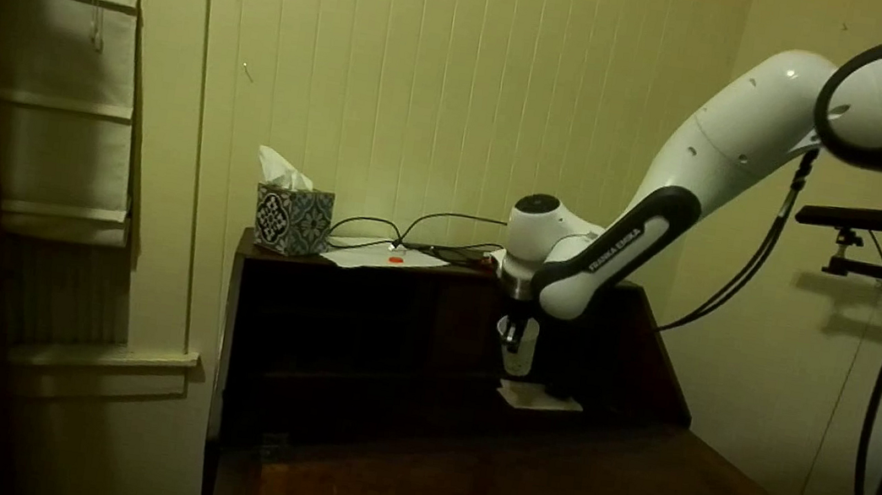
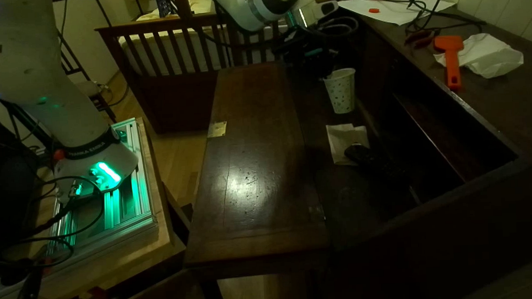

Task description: Place the coffee cup on top of the cabinet.

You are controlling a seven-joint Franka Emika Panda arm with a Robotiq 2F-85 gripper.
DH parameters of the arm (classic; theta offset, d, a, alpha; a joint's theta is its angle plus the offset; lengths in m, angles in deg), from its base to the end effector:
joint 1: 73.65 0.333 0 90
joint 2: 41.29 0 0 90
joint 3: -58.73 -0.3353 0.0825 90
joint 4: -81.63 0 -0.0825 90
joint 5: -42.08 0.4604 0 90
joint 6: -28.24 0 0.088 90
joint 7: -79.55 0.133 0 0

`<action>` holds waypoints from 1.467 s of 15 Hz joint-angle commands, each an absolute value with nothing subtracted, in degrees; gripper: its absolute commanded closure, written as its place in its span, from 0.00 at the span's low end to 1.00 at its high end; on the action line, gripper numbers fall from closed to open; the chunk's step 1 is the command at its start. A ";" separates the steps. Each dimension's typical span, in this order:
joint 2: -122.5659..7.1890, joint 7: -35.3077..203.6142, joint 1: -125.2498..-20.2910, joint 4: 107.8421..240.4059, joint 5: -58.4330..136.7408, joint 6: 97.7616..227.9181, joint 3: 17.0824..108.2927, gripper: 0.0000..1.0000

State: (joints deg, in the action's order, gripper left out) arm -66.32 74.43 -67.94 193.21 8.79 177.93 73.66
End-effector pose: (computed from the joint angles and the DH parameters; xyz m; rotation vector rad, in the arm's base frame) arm 0.7014 -0.1043 0.2227 2.5946 0.5800 0.2101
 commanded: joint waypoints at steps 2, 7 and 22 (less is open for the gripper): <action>-50.22 61.79 -70.80 200.20 13.66 167.34 64.99 0.96; -42.57 53.26 -72.00 192.57 28.79 155.49 60.08 0.96; -71.37 43.93 -76.37 146.09 40.31 149.88 58.27 0.97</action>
